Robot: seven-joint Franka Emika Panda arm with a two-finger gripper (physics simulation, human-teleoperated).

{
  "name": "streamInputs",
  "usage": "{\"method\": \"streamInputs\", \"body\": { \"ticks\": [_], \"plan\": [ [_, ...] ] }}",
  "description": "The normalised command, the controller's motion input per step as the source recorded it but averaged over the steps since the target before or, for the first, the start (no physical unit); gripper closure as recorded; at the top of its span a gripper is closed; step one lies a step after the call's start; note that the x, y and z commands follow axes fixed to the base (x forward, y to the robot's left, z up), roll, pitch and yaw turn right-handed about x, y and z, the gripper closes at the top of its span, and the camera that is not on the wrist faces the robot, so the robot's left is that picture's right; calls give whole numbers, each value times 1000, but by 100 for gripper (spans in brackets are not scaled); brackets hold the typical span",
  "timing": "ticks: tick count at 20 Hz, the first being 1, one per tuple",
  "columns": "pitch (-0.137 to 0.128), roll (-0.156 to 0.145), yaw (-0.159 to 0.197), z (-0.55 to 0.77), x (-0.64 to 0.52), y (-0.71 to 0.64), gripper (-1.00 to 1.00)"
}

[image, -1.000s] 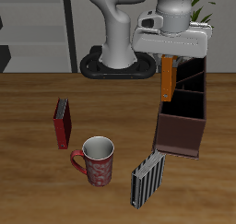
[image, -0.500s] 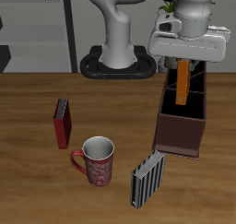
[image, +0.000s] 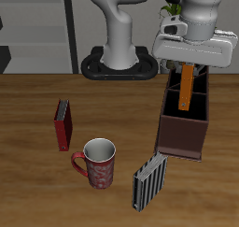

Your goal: Place the orange book into the left desk caddy's right compartment

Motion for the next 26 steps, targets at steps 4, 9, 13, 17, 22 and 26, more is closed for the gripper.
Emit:
{"method": "streamInputs", "body": {
  "ticks": [4,9,13,17,22,26],
  "plan": [
    [14,20,-31,-153,-40,39,100],
    [10,26,-20,-187,-95,32,100],
    [-8,-4,1,-166,-39,-59,100],
    [5,-20,-1,-198,127,-153,100],
    [38,-9,-15,-250,92,-55,100],
    [29,35,6,-358,-98,186,100]
  ]
}}
